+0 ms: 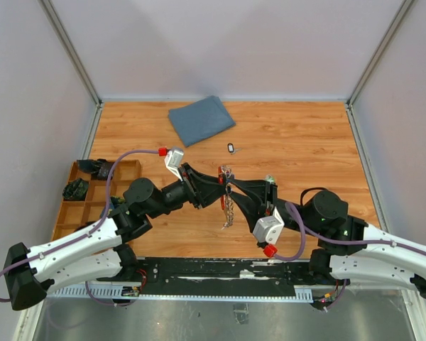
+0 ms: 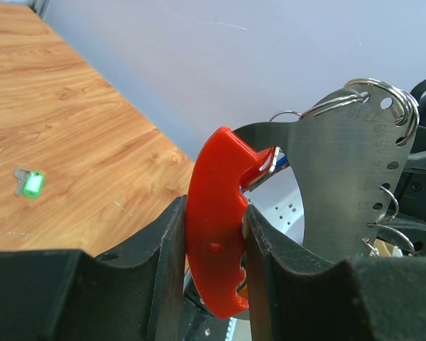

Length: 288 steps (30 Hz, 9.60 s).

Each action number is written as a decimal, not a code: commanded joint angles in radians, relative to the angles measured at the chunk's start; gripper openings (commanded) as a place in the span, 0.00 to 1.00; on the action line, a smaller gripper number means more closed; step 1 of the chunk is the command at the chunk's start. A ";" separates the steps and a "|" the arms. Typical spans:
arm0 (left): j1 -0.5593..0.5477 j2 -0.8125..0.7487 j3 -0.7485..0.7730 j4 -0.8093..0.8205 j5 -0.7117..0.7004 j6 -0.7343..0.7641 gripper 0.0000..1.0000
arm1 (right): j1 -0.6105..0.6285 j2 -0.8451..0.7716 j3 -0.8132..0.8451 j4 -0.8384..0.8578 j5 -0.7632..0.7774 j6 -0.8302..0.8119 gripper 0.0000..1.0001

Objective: Put the keys on the keyring

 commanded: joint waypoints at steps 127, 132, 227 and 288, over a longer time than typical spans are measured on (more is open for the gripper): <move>0.011 0.049 0.190 -0.317 0.086 0.128 0.00 | 0.038 -0.011 0.203 -0.286 -0.039 0.463 0.00; 0.011 0.080 0.208 -0.337 0.104 0.136 0.00 | 0.038 -0.003 0.187 -0.234 -0.028 0.465 0.00; -0.035 0.029 0.416 -0.500 0.375 0.671 0.33 | -0.075 0.516 1.026 -1.207 -0.003 0.814 0.01; -0.092 -0.108 0.259 -0.060 0.274 0.372 0.01 | -0.075 -0.022 0.162 0.082 -0.209 0.875 0.19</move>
